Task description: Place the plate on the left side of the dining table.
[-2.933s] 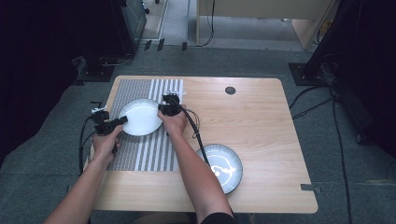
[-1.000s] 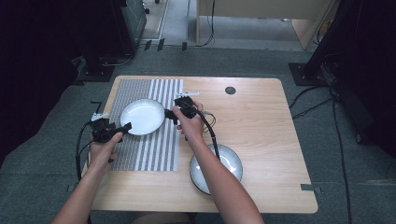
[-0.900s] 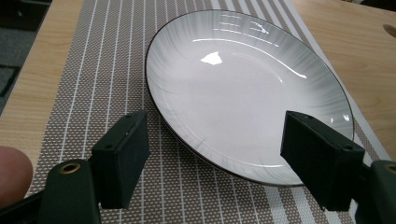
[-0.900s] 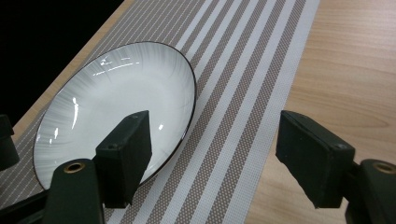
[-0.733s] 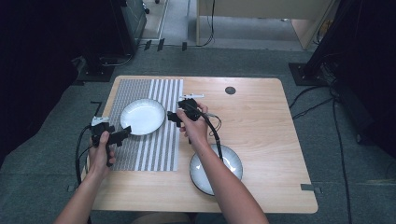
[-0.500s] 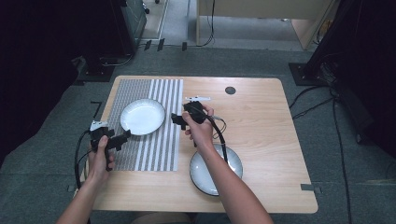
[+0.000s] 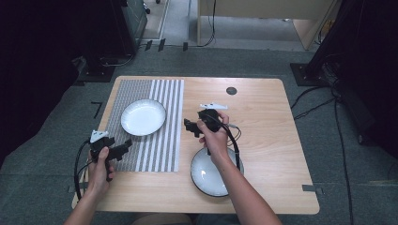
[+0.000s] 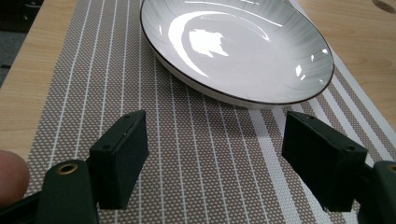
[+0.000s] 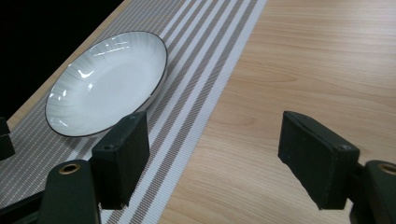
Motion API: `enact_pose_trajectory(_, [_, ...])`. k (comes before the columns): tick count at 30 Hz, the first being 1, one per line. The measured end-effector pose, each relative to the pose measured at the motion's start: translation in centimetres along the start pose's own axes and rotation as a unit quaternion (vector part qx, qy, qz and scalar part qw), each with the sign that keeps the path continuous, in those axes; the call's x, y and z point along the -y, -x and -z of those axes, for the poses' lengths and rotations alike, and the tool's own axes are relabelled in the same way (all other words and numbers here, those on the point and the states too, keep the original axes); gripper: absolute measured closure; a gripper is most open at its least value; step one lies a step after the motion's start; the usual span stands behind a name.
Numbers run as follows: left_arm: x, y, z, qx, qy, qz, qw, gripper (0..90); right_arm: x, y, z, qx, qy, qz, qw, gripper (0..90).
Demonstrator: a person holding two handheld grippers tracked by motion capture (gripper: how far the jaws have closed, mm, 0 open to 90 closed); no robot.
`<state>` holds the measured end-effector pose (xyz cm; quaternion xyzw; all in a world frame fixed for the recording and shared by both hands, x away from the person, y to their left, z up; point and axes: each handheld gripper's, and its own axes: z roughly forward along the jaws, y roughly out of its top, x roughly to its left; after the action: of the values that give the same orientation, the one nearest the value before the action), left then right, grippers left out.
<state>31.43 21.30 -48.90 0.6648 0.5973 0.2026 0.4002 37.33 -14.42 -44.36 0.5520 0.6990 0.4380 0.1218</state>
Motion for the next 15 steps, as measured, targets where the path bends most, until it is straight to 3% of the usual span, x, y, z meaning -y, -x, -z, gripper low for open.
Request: enact_pose_trajectory(15, [1.8, 1.5, 1.5, -0.009, 0.006, -0.017, 0.9998, 20.4, 2.6, 3.3, 3.7, 0.026, 0.015, -0.006, 0.9995, 25.1])
